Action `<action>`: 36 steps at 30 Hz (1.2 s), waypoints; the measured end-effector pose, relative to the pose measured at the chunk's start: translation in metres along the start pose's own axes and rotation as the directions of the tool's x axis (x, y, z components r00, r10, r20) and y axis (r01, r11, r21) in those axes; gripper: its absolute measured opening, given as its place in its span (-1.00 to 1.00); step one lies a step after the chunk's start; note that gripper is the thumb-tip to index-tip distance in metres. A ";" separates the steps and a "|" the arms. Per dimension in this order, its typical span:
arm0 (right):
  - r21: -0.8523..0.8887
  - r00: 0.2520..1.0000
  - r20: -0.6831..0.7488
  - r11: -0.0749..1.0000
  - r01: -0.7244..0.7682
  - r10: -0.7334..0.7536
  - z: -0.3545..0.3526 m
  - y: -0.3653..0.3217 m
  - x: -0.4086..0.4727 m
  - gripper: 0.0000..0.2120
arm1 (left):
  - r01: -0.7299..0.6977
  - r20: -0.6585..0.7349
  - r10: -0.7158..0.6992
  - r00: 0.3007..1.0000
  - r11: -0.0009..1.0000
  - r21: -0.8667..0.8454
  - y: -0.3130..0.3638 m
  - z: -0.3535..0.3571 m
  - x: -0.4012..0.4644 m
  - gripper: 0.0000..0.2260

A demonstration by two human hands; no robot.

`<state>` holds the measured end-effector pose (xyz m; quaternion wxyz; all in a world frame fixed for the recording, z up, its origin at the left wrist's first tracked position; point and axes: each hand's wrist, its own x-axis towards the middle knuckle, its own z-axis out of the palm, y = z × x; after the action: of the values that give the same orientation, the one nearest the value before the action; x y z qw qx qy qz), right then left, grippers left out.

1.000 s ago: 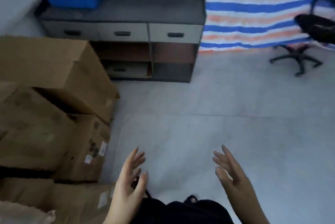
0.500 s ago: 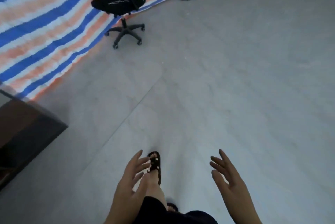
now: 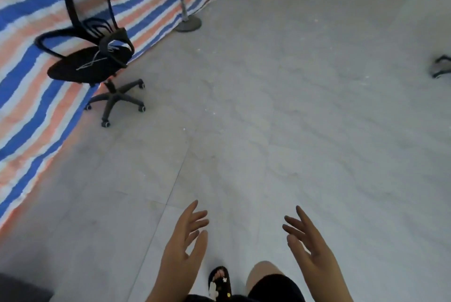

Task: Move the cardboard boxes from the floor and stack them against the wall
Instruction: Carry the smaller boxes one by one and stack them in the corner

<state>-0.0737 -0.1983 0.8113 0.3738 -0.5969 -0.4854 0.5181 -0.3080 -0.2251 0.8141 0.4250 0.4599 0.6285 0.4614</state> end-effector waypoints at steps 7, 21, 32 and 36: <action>0.053 0.988 -0.139 0.997 -0.058 0.065 -0.011 -0.020 0.104 -0.51 | 0.026 0.092 -0.028 0.995 0.999 0.026 0.006 0.022 0.125 -0.59; 0.008 0.985 -0.142 0.995 -0.102 0.102 -0.105 -0.099 0.424 -0.58 | -0.012 0.053 0.014 0.999 1.000 -0.027 0.087 0.159 0.434 -0.61; -0.009 0.968 -0.186 0.985 -0.170 0.166 -0.147 -0.130 0.661 -0.58 | 0.036 0.095 -0.038 0.995 0.999 0.029 0.108 0.240 0.676 -0.58; 0.017 0.966 -0.224 0.991 -0.130 0.131 -0.159 -0.171 0.774 -0.58 | -0.014 0.084 0.010 0.996 0.999 0.039 0.140 0.264 0.804 -0.60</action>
<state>0.0437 0.6020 0.8050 0.3920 -0.6820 -0.3992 0.4711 -0.2023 0.6262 0.8058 0.4389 0.4909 0.6164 0.4317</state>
